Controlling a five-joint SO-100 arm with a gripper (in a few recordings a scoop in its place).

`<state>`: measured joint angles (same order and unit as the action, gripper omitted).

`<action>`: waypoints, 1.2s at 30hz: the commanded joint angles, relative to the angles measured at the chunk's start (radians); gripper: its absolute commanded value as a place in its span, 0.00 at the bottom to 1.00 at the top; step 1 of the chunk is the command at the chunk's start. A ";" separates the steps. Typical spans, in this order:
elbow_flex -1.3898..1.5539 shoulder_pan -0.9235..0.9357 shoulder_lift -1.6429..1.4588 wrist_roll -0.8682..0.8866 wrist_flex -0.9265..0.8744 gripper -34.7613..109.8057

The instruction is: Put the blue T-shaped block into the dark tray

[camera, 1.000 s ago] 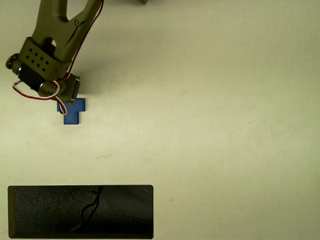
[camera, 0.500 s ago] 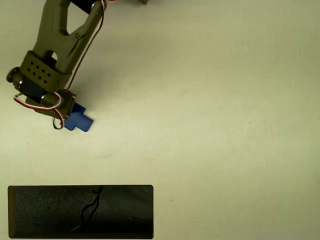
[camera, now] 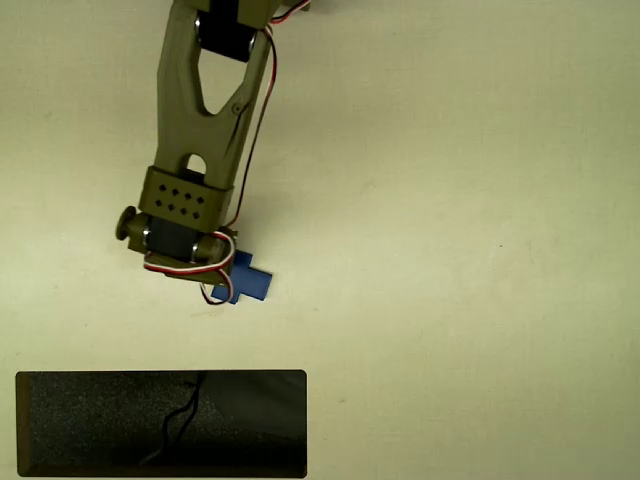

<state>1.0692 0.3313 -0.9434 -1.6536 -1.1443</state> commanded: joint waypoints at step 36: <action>0.380 -0.146 -0.187 -0.008 0.264 0.24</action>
<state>1.4926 0.1687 -1.1351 -1.6414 -0.8774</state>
